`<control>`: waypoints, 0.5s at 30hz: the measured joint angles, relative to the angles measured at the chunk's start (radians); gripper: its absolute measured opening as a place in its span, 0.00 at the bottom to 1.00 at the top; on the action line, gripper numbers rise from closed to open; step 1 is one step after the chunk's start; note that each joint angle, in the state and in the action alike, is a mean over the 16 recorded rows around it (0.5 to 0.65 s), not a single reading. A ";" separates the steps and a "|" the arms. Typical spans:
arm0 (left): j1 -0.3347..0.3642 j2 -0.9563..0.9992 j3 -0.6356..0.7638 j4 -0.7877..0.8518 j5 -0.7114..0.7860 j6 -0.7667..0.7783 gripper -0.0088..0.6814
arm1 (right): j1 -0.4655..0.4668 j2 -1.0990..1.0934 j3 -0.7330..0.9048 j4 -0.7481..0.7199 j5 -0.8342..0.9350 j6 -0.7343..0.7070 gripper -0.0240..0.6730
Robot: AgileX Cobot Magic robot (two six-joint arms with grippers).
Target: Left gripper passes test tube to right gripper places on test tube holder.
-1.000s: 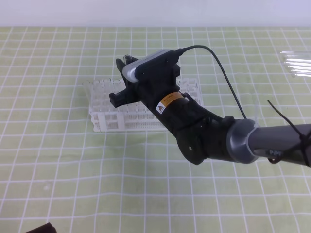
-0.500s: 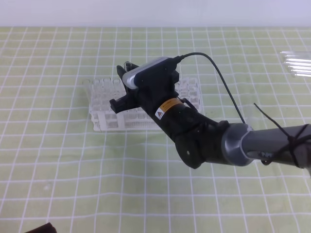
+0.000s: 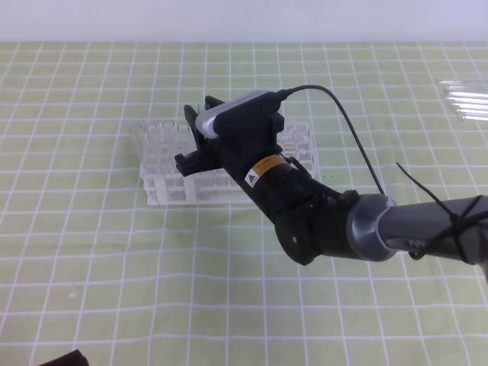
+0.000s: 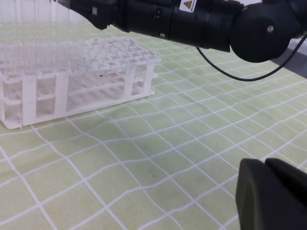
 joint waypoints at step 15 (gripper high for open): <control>0.000 0.000 0.001 0.000 -0.001 0.000 0.01 | 0.005 -0.188 0.106 -0.068 0.050 0.000 0.09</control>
